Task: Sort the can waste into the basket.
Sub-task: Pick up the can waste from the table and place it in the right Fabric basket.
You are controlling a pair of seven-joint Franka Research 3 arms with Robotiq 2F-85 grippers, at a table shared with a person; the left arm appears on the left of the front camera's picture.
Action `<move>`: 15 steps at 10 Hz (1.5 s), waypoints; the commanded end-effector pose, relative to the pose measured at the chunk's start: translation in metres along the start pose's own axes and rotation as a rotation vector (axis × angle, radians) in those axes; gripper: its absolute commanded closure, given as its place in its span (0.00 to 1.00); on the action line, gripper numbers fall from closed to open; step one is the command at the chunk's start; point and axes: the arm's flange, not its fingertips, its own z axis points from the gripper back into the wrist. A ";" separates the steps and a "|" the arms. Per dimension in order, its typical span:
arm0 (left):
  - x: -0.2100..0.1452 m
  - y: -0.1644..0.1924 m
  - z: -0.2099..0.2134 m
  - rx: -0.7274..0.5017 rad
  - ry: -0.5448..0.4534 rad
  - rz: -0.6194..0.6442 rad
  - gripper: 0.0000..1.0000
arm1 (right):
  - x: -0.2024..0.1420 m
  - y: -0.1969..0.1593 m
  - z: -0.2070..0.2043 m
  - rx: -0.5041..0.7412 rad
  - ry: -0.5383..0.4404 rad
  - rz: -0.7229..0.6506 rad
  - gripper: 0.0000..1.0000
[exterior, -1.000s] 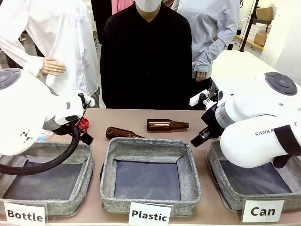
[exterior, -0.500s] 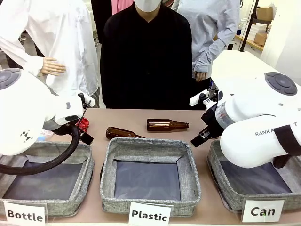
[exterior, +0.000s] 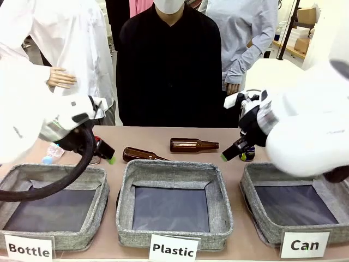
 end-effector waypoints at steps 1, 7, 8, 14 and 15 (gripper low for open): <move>-0.014 0.000 0.068 -0.278 -0.008 0.077 0.00 | -0.001 -0.005 0.075 0.247 0.077 -0.134 0.00; -0.131 0.150 0.180 -0.739 -0.280 0.286 0.00 | -0.163 -0.123 0.198 0.628 -0.237 -0.374 0.00; -0.138 0.189 0.173 -0.743 -0.301 0.473 0.00 | -0.196 -0.151 0.203 0.660 -0.336 -0.478 0.00; -0.177 0.225 0.138 -0.770 -0.447 0.873 0.00 | -0.301 -0.247 0.156 0.776 -0.585 -1.024 0.00; -0.178 0.215 0.137 -0.713 -0.474 0.907 0.00 | -0.302 -0.244 0.159 0.627 -0.614 -1.109 0.00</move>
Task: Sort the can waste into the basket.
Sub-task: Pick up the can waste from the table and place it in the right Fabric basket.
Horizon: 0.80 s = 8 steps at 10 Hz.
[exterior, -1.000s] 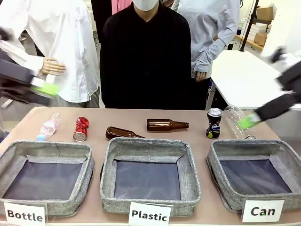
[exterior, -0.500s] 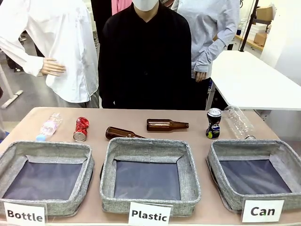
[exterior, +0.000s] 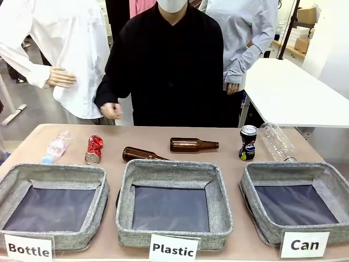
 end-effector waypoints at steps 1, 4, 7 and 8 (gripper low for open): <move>-0.005 0.008 0.004 -0.010 0.041 -0.001 0.00 | -0.008 0.007 -0.002 0.017 0.066 0.024 0.00; -0.005 0.008 0.004 -0.010 0.041 -0.001 0.00 | -0.008 0.007 -0.002 0.017 0.066 0.024 0.00; -0.005 0.008 0.004 -0.010 0.041 -0.001 0.00 | -0.007 0.023 -0.029 -0.034 0.125 0.172 0.00; -0.005 0.008 0.004 -0.010 0.041 -0.001 0.00 | 0.001 0.043 -0.056 -0.058 0.193 0.286 0.00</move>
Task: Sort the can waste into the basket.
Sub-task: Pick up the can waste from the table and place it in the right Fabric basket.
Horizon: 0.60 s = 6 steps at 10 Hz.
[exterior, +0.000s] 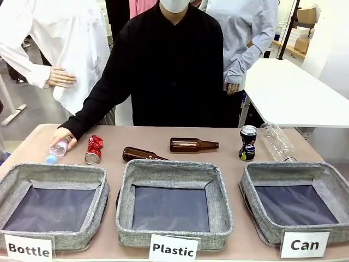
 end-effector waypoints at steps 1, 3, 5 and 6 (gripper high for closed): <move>0.000 0.000 0.002 -0.006 0.007 -0.025 0.00 | 0.029 0.031 -0.045 -0.042 0.081 0.247 0.00; 0.000 0.000 0.002 -0.006 0.007 -0.025 0.00 | 0.061 0.035 -0.101 -0.115 0.212 0.378 0.00; 0.000 0.000 0.002 -0.006 0.007 -0.025 0.00 | 0.073 0.035 -0.158 -0.099 0.413 0.568 0.00; 0.000 0.000 0.002 -0.006 0.007 -0.025 0.00 | 0.076 0.032 -0.179 -0.145 0.469 0.663 0.00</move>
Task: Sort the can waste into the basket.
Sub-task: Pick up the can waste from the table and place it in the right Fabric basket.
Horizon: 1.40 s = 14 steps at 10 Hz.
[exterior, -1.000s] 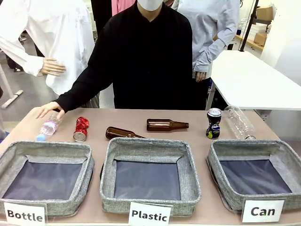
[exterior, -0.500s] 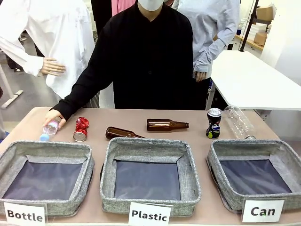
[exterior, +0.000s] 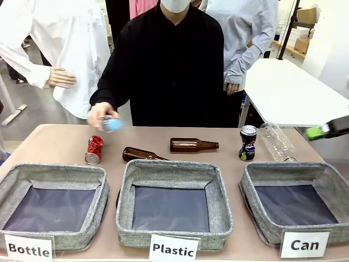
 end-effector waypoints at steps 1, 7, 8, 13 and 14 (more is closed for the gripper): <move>-0.001 0.000 0.002 -0.010 0.005 -0.024 0.00 | 0.007 -0.024 -0.013 -0.090 0.025 0.174 0.00; -0.001 0.000 0.002 -0.010 0.005 -0.024 0.00 | 0.028 -0.029 -0.027 -0.036 -0.008 0.245 0.00; -0.001 0.000 0.002 -0.010 0.005 -0.024 0.00 | 0.040 -0.038 -0.024 -0.014 -0.072 0.358 0.00; -0.001 0.000 0.002 -0.010 0.005 -0.024 0.00 | 0.061 -0.107 -0.050 0.084 0.079 0.717 0.00; -0.001 0.000 0.002 -0.010 0.005 -0.024 0.00 | 0.057 -0.122 -0.058 0.072 0.108 0.730 0.00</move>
